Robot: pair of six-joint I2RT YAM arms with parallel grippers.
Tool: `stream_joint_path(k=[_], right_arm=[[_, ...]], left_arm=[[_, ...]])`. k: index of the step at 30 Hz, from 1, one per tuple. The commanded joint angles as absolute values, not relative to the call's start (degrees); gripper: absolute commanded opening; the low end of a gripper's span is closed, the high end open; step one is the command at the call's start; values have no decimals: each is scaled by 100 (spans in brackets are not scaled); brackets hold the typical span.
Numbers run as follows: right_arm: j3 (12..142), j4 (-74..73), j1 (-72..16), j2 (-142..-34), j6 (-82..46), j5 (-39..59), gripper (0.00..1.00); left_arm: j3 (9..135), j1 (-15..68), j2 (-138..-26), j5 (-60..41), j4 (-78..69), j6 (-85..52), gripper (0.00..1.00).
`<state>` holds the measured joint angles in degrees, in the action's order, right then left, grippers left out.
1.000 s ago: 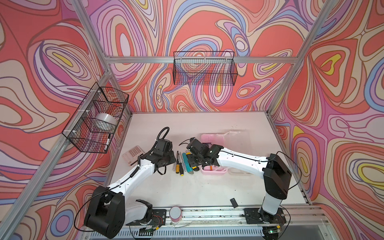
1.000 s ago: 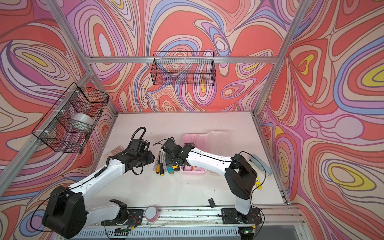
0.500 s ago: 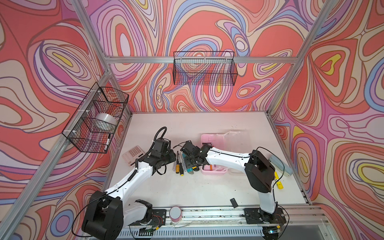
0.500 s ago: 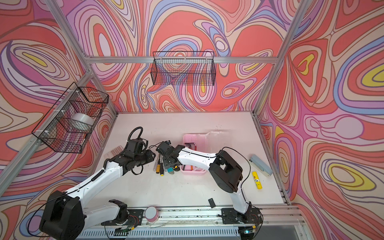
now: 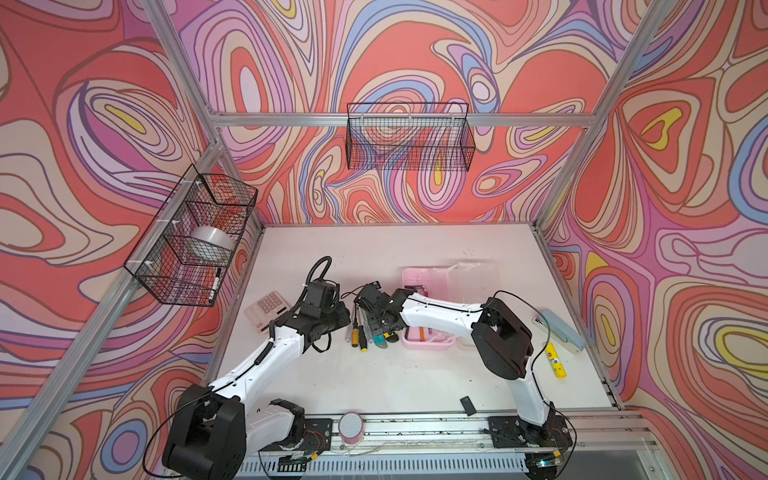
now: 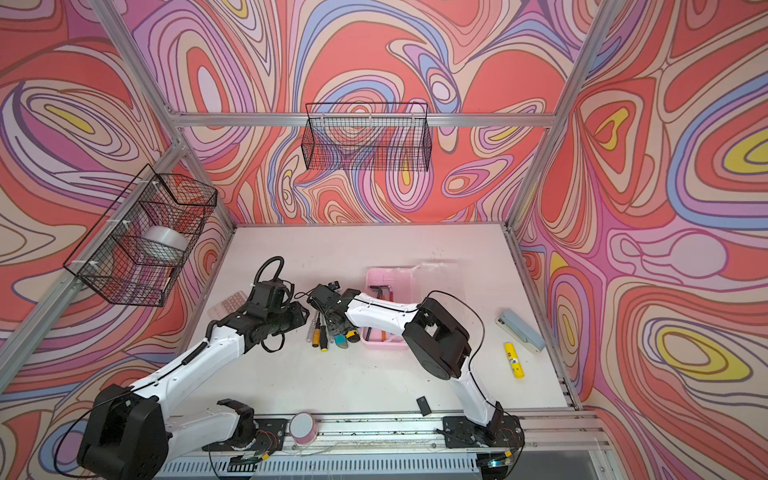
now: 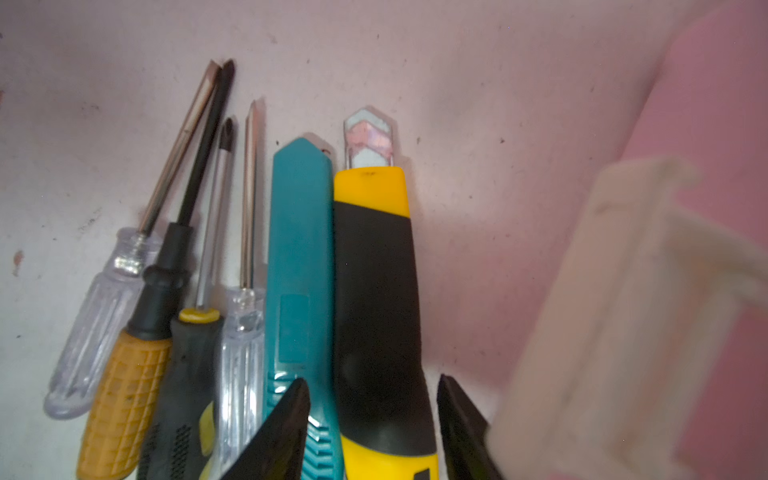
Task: Pack the tool kit
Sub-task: 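Lower the right gripper around the teal utility knife and close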
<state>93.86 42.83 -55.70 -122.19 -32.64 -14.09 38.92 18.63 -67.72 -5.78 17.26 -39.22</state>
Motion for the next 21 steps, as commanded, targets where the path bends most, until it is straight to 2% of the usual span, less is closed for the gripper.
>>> stream_joint_path(k=[1, 6, 21], right_arm=[[9638, 4490, -5581, -12448, -3282, -1591, 51], [9888, 4663, -5574, -12613, -3280, -1631, 46], [10620, 5215, -5564, -13203, -3391, -1811, 45]], left_arm=[[3797, 1824, -6785, -540, 1604, -3929, 36], [3812, 1811, -6784, -524, 1608, -3914, 35], [3783, 1775, -6676, -439, 1565, -3817, 36]])
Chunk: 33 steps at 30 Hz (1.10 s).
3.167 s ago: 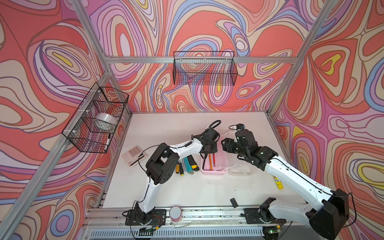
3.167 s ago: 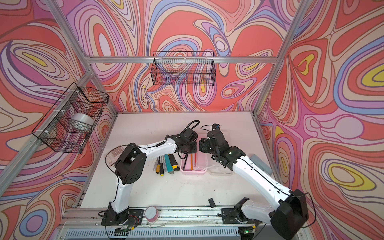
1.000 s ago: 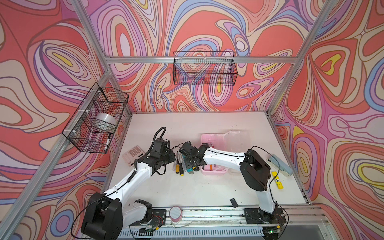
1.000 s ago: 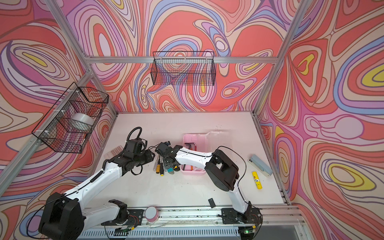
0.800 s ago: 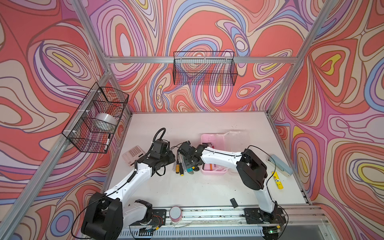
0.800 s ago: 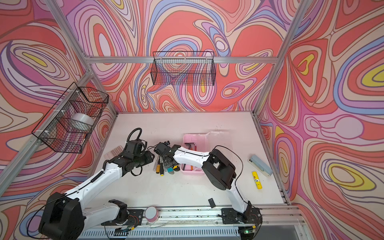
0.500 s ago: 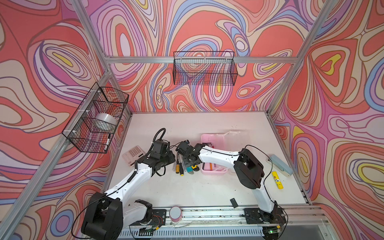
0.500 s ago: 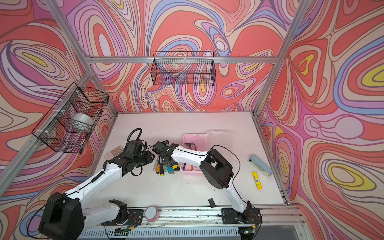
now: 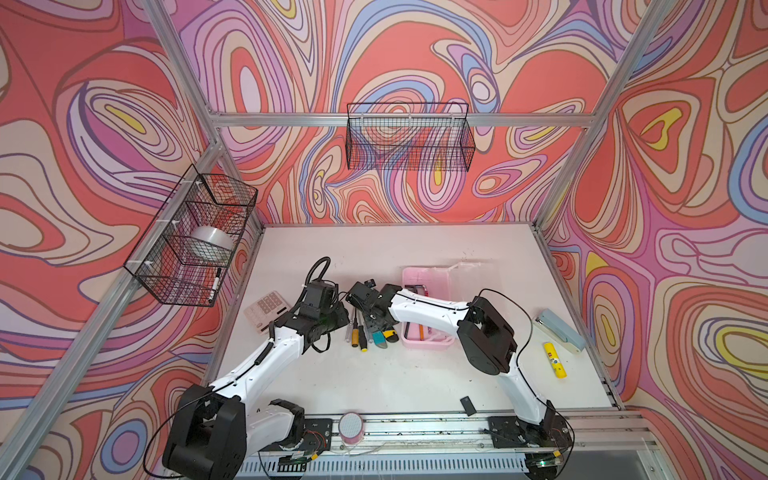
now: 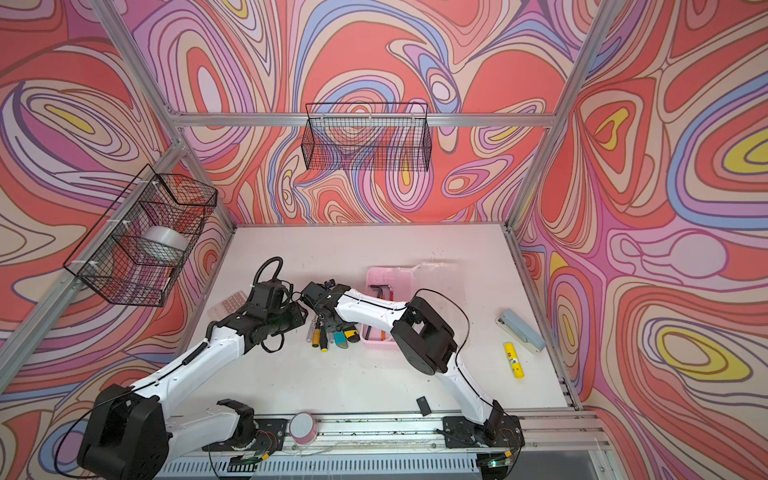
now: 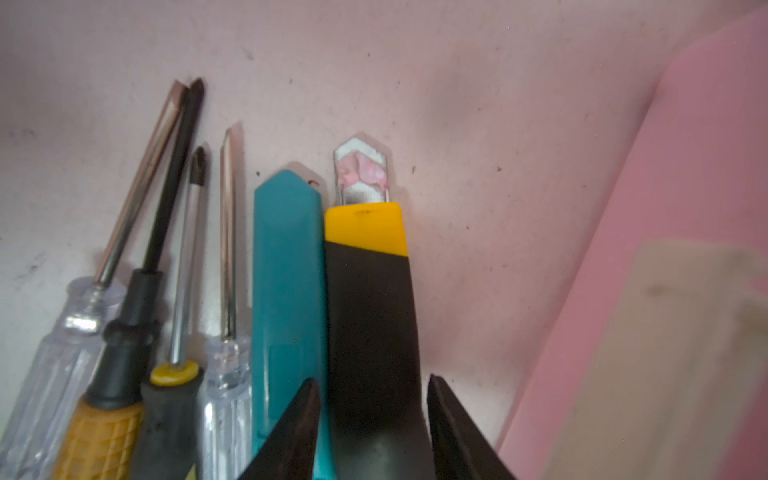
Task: Pack the tool kit
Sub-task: 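Lower the right gripper around the teal utility knife and close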
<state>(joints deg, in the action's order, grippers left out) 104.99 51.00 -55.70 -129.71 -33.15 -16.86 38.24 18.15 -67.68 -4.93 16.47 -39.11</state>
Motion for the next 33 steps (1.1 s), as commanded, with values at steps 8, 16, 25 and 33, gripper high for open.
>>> stream_joint_path(k=[8, 16, 25, 33], right_arm=[[10631, 4937, -5542, -13254, -3434, -1561, 45], [10529, 4411, -5481, -13201, -3442, -1112, 45], [10206, 4354, -5449, -12616, -3388, -1334, 39], [10028, 4324, -5613, -12399, -3461, -1181, 35]], left_arm=[[3765, 1745, -6647, -496, 1558, -3816, 36], [3763, 1740, -6596, -472, 1609, -3814, 36], [3769, 1740, -6653, -475, 1592, -3841, 36], [3814, 1732, -6709, -487, 1604, -3806, 36]])
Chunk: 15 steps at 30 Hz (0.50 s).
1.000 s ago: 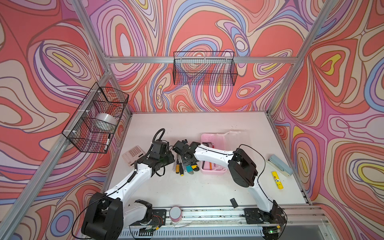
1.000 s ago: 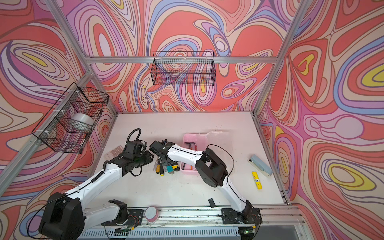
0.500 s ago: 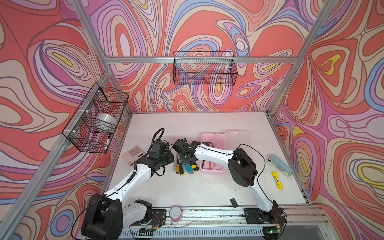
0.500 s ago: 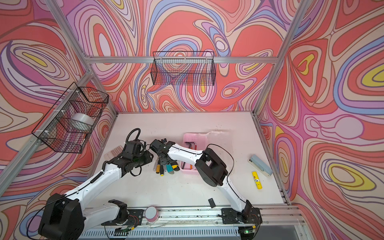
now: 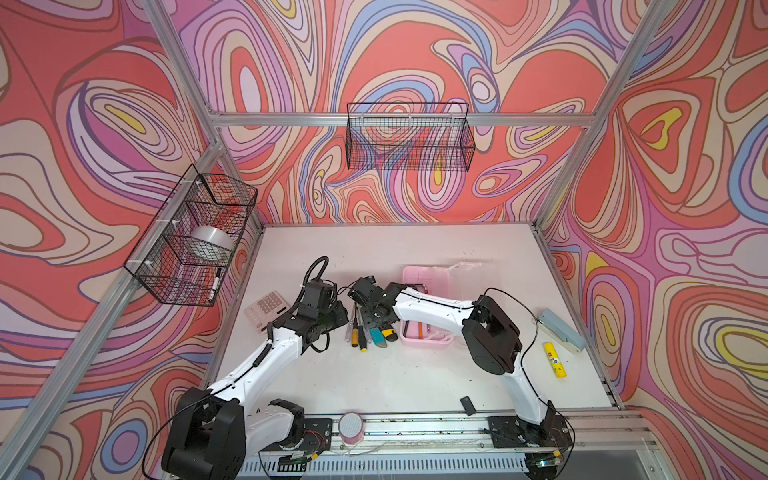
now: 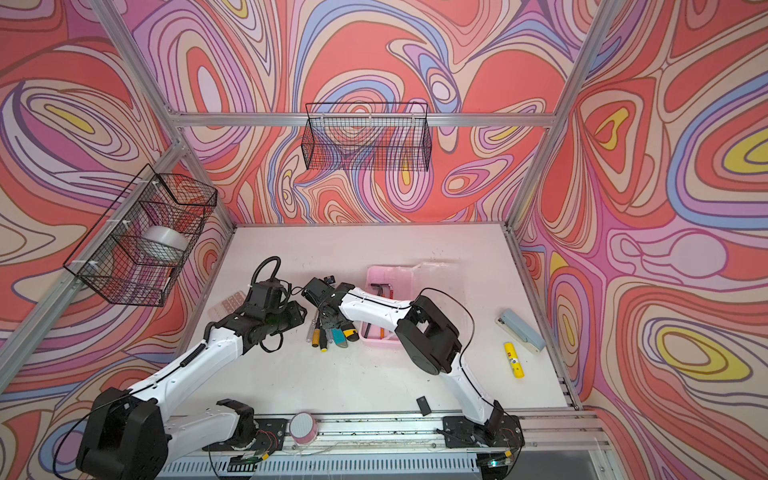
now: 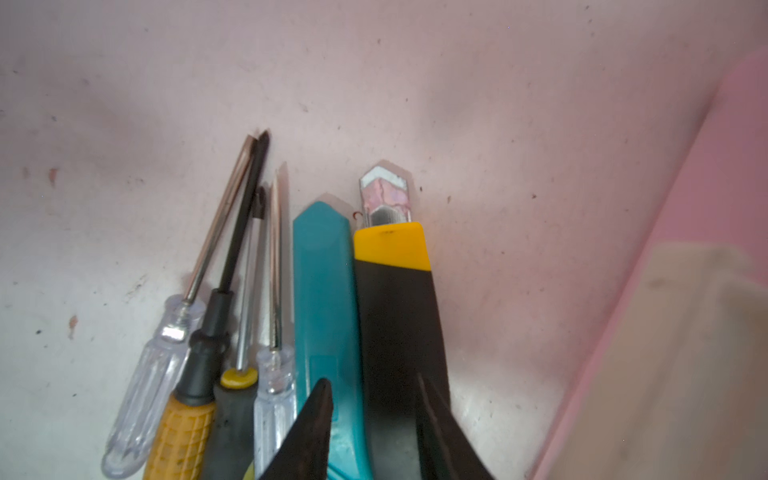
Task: Pack the tool kit
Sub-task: 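Lower the right gripper around the teal utility knife and close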
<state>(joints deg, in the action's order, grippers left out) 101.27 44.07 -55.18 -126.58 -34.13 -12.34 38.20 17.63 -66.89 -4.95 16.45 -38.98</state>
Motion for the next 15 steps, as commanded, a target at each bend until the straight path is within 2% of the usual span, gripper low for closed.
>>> stream_joint_path(k=[1, 5, 15], right_arm=[[10026, 4349, -5621, -12404, -3476, -1156, 35], [9890, 4291, -5654, -12343, -3539, -1086, 35], [9703, 4140, -5679, -12387, -3572, -819, 36]], left_arm=[[3807, 1740, -6706, -475, 1618, -3806, 36], [3764, 1740, -6605, -422, 1632, -3825, 36], [3587, 1505, -5858, 157, 1949, -3896, 51]])
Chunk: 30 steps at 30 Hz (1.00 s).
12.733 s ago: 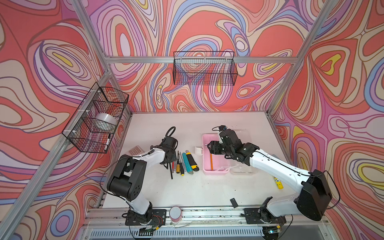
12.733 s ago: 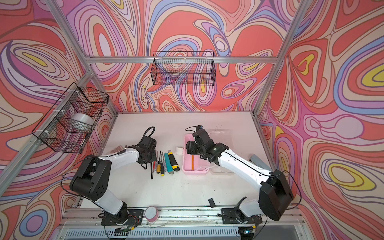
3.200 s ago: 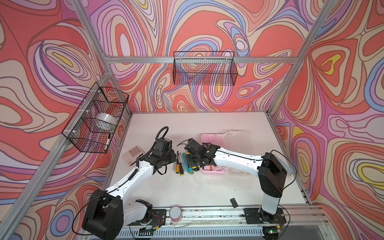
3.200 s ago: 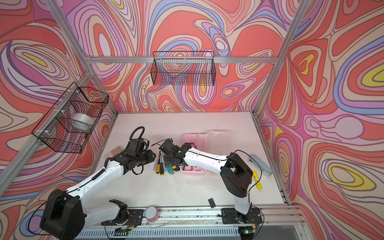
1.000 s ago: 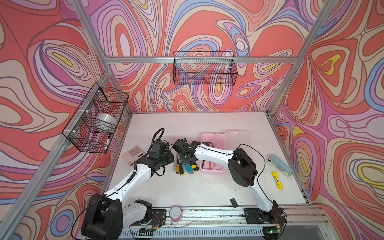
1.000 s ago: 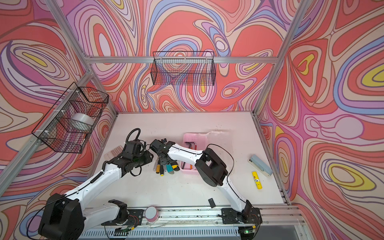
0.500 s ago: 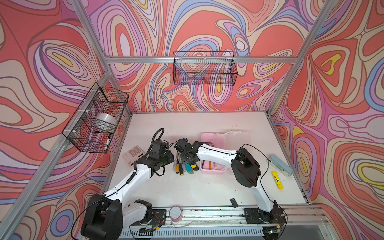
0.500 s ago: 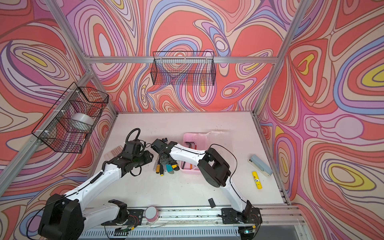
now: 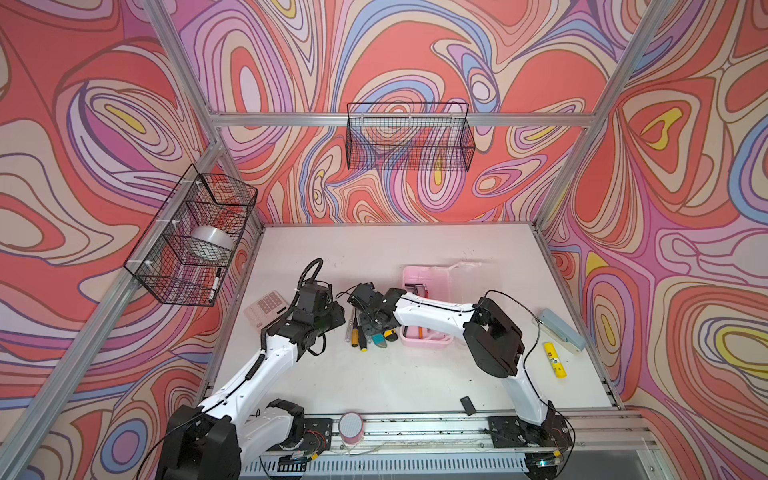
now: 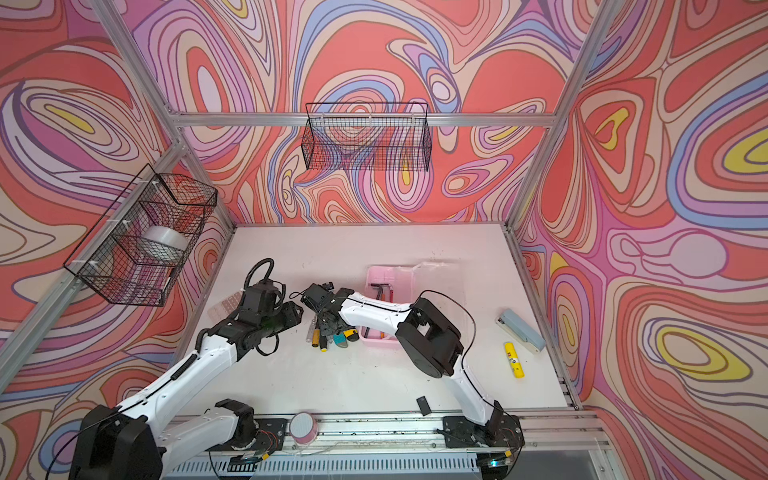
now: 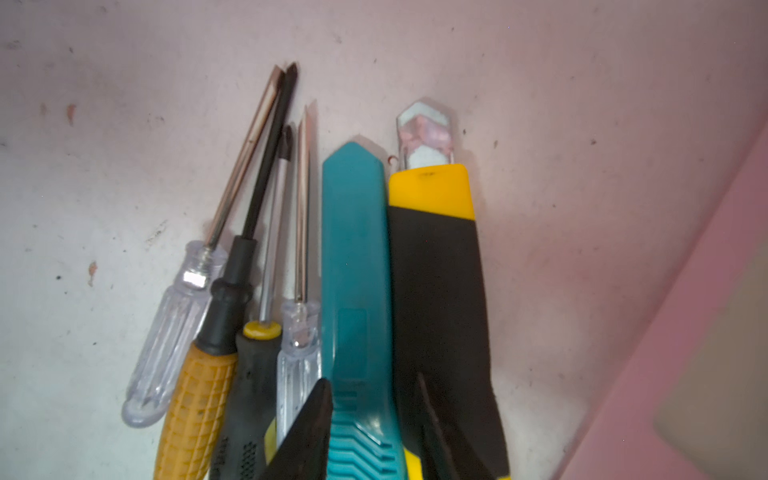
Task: Pack the tool kit
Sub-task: 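Lower the right gripper around the teal utility knife and close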
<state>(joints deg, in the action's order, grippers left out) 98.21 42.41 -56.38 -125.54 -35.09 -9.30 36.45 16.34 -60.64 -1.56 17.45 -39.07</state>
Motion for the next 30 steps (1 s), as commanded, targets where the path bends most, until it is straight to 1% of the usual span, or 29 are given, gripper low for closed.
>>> stream_joint_path(k=[1, 11, 19, 30], right_arm=[[9708, 4143, -5679, -12411, -3575, -804, 35], [9995, 4293, -5677, -12735, -3529, -954, 36], [10597, 4482, -5630, -13134, -3351, -956, 35], [9893, 4366, -5623, -12658, -3564, -880, 35]], left_arm=[[3575, 1486, -5815, 156, 1943, -3901, 51], [3610, 1459, -6023, 43, 1884, -3914, 51], [3640, 1428, -6081, 8, 1845, -3916, 51], [3634, 1424, -6186, -90, 1780, -3912, 51]])
